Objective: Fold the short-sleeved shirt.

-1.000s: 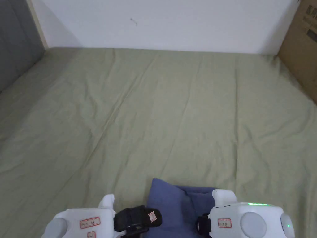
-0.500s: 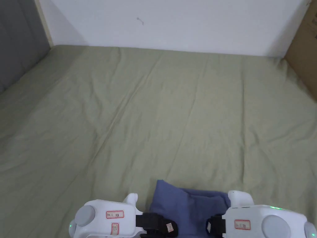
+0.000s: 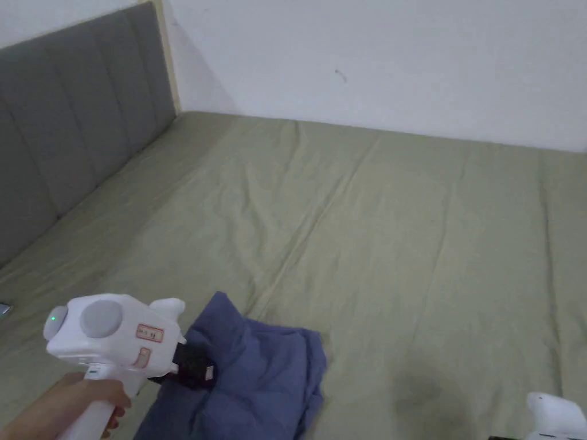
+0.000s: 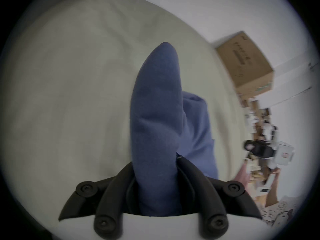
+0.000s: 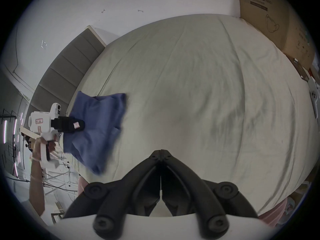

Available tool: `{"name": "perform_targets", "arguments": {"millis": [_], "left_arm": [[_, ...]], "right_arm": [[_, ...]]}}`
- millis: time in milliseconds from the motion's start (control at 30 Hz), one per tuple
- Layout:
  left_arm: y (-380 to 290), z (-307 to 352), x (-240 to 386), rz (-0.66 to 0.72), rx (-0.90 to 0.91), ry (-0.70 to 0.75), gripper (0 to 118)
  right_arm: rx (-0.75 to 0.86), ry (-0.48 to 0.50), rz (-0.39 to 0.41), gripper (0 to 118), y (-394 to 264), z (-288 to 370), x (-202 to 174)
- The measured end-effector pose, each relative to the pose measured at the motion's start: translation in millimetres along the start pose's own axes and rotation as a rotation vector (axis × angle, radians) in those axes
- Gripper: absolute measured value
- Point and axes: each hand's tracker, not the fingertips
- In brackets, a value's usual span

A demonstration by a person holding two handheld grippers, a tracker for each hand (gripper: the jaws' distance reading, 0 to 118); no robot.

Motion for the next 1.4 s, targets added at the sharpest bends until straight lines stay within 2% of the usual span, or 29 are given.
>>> {"name": "perform_targets", "arguments": {"millis": [133, 433, 467, 533, 567, 600, 700, 833, 867, 900, 933, 967, 1000, 1100, 1200, 1400], "left_arm": [[24.2, 21.3, -51.7, -0.041, -0.028, 0.254, 16], [44.1, 57.2, -100.4, -0.158, -0.111, 0.792, 18], [42.5, 61.6, -103.5, -0.141, -0.098, 0.828, 23], [38.1, 67.4, -105.9, -0.119, -0.079, 0.835, 57], [34.9, 72.8, -104.7, -0.106, -0.055, 0.823, 57], [33.4, 78.1, -101.2, -0.089, -0.019, 0.822, 63], [34.8, 94.2, -84.8, -0.011, 0.064, 0.724, 101], [32.6, 105.4, -38.9, -0.054, 0.112, 0.661, 101], [29.2, 105.7, -24.0, -0.051, 0.121, 0.624, 100], [22.1, 106.6, -6.5, -0.057, 0.136, 0.572, 94], [16.0, 105.9, 9.8, -0.074, 0.161, 0.532, 74], [4.6, 103.0, 32.2, -0.086, 0.203, 0.487, 42], [-4.2, 100.3, 48.4, -0.096, 0.224, 0.479, 0], [-39.6, 92.5, 112.0, -0.117, 0.288, 0.345, 0], [-72.8, 80.6, 151.1, -0.092, 0.353, 0.273, 0], [-132.6, 92.9, 240.4, -0.121, 0.579, 0.309, 0]], "right_arm": [[-0.036, -0.027, 0.030, 0, 2.2, -14.0, -6.8], [-0.094, -0.059, 0.071, 0, -1.5, -25.0, -11.2], [-0.096, -0.058, 0.068, 0, -2.1, -26.2, -9.8], [-0.107, -0.054, 0.054, 0, -2.3, -29.1, -3.9], [-0.111, -0.053, 0.051, 0, -2.9, -29.3, -3.5], [-0.113, -0.050, 0.053, 0, -3.6, -29.4, -3.4], [-0.125, -0.047, 0.061, 0, -5.1, -32.3, -0.6], [-0.113, -0.029, 0.056, 0, -10.1, -26.2, -0.4], [-0.106, -0.020, 0.054, 0, -11.5, -22.9, 0.1], [-0.096, -0.014, 0.055, 0, -13.4, -19.0, 0.5], [-0.091, -0.014, 0.054, 0, -15.0, -14.9, 0.8], [-0.084, -0.011, 0.051, 0, -17.0, -10.6, 2.5], [-0.077, -0.006, 0.049, 0, -18.7, -7.3, 4.2], [-0.053, 0.003, 0.039, 0, -26.6, 7.9, 10.0], [-0.005, -0.007, 0.056, 0, -35.5, 24.5, 13.2], [0.182, -0.012, 0.043, 0, -49.7, 69.1, 19.1]]}}
